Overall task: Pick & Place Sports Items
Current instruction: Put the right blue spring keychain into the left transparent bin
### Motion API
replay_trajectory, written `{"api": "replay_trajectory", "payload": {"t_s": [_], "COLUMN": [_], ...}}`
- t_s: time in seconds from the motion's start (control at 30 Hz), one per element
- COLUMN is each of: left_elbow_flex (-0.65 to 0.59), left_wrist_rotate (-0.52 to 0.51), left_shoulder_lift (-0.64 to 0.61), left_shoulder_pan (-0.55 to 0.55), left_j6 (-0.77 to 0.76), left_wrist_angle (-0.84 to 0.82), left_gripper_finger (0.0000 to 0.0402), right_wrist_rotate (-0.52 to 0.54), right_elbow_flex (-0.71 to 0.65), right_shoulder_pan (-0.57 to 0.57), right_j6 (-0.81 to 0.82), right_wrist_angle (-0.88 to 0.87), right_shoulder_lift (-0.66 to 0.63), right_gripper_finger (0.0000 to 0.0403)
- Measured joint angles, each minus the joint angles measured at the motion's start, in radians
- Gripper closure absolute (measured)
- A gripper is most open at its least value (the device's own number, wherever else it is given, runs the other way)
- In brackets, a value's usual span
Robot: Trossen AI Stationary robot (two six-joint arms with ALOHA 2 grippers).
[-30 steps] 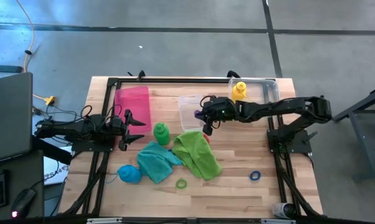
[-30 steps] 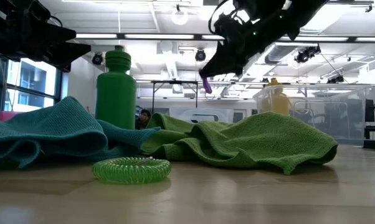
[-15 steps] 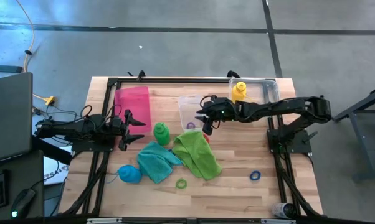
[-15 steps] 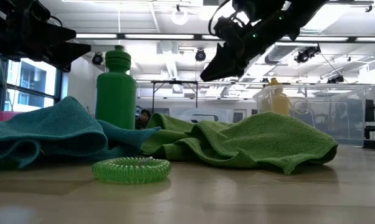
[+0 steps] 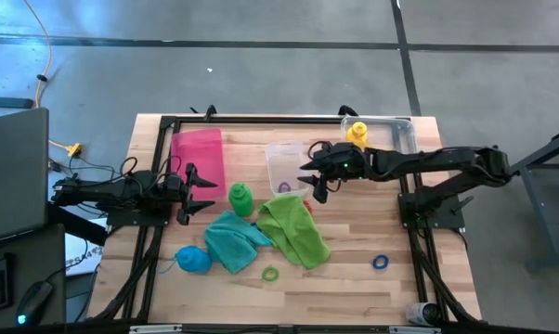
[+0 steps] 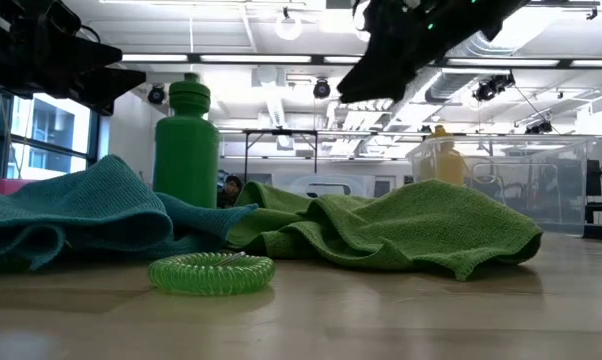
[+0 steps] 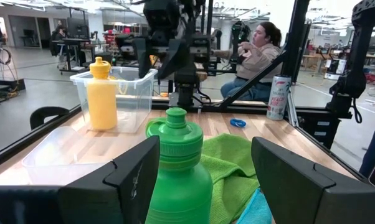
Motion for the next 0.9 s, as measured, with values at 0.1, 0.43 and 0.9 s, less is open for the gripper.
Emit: {"api": "replay_trajectory", "payload": {"t_s": [0.1,0.43,0.9], "left_elbow_flex": [0.000,0.000,0.000], "left_wrist_rotate": [0.000,0.000,0.000], "left_shoulder_lift": [0.000,0.000,0.000], "left_shoulder_pan": [0.000,0.000,0.000], "left_j6": [0.000,0.000,0.000], "left_wrist_angle": [0.001,0.001,0.001], "left_gripper_finger": [0.0152,0.0152,0.0152], "right_wrist_rotate": [0.014,0.166,0.028], "right_elbow_flex": [-0.001,-0.001,-0.001], "right_shoulder_pan": [0.018,0.124,0.306], "right_j6": [0.045,0.176,0.299], "right_wrist_angle": [-0.078,-0.357,-0.683], "right_shoulder_lift": [-0.046,-0.159,-0.212], "right_gripper_finger": [0.0240,0.0232,0.0234]}}
